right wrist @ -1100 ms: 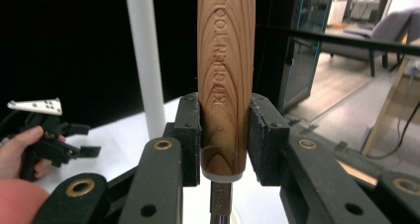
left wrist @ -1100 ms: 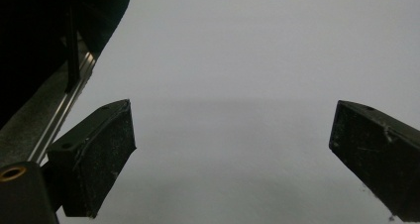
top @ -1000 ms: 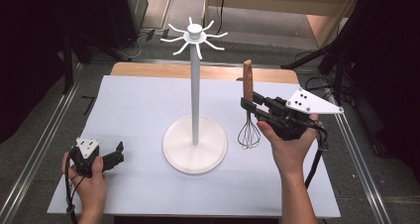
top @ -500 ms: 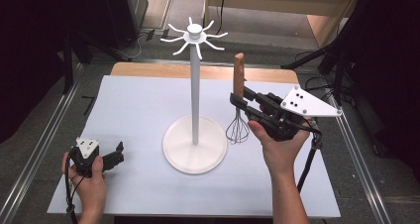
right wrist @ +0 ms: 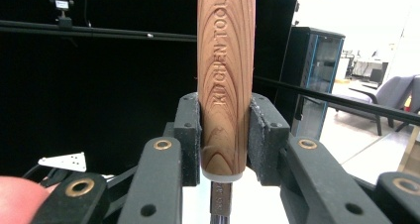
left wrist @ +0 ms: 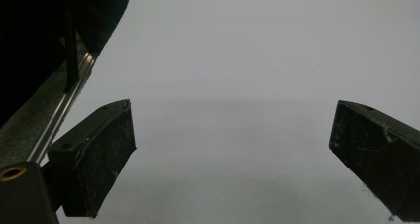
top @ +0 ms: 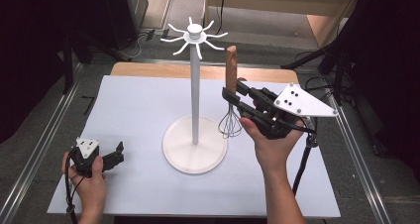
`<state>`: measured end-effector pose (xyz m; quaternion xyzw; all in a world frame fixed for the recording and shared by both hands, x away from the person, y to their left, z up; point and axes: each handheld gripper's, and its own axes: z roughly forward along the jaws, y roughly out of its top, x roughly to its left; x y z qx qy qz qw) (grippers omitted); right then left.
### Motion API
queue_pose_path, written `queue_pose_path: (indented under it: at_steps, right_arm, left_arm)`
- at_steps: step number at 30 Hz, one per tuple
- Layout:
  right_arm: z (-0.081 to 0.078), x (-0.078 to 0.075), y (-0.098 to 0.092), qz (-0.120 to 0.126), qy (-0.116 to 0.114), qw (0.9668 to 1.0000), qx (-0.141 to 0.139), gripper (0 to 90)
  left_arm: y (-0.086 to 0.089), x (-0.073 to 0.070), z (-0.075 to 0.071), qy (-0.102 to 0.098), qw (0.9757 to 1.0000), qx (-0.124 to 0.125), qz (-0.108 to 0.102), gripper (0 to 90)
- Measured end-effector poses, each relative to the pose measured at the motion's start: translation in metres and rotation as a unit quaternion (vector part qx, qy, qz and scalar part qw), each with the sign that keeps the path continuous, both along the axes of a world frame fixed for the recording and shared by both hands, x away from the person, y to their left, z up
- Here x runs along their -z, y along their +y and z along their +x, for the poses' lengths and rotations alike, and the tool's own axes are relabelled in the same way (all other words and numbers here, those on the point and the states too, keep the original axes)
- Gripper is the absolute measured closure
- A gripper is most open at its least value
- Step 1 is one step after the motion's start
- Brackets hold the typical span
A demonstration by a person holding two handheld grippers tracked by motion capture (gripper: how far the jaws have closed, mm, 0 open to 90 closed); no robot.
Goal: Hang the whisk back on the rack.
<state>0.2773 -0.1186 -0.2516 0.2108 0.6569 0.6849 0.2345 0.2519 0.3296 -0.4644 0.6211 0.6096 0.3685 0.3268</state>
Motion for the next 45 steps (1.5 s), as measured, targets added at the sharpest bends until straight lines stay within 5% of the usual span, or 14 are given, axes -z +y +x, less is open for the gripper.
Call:
queue_pose_path:
  at_steps: [45]
  right_arm:
    - [0.022, 0.006, 0.023, 0.029, 0.002, 0.9995, -0.016, 70.7]
  left_arm:
    - [0.0, 0.0, 0.0, 0.0, 1.0, 0.0, 0.0, 4.4]
